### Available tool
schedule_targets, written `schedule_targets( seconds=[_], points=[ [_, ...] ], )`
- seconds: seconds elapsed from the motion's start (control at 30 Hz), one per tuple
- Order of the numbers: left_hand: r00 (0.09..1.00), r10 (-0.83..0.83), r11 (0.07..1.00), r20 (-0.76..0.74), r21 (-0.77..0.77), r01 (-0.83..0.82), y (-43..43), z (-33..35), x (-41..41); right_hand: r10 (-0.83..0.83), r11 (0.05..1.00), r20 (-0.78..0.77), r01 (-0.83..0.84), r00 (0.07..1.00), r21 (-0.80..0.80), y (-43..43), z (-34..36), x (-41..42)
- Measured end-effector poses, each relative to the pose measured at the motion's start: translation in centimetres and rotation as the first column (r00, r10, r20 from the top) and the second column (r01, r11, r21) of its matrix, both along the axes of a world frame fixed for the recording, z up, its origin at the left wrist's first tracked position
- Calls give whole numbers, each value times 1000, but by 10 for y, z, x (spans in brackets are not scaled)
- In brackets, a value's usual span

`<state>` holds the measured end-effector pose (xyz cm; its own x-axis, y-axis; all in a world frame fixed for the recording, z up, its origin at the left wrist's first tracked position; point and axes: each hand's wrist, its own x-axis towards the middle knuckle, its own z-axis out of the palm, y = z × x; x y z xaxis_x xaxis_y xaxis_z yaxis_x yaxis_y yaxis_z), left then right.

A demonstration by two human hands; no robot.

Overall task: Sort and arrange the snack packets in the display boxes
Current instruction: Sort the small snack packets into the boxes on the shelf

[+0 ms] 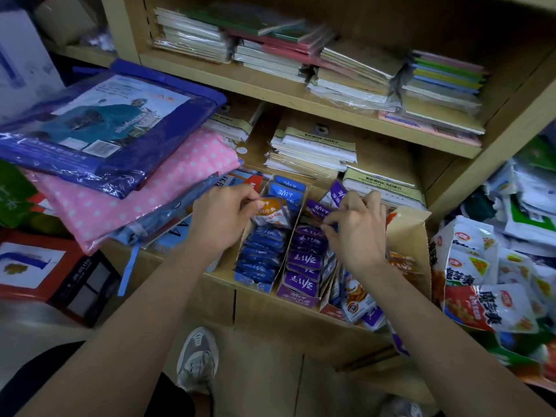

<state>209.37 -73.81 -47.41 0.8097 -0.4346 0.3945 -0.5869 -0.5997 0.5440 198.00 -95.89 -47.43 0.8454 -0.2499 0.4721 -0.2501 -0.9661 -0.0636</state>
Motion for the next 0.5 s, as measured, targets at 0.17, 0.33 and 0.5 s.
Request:
schedule_targets(
  seconds=[0.17, 0.33, 0.5],
  points=[
    [996, 34, 986, 84, -163, -20, 8, 11, -3, 16, 973, 168, -54, 986, 223, -1, 3, -1],
    [1000, 4, 908, -5, -418, -6, 15, 13, -11, -68, 846, 377, -147, 924, 513, 6, 37, -19],
    [966, -6, 704, -260, -687, -180, 10, 21, -25, -210, 761, 526, -200, 825, 617, -3, 59, -53]
  ],
)
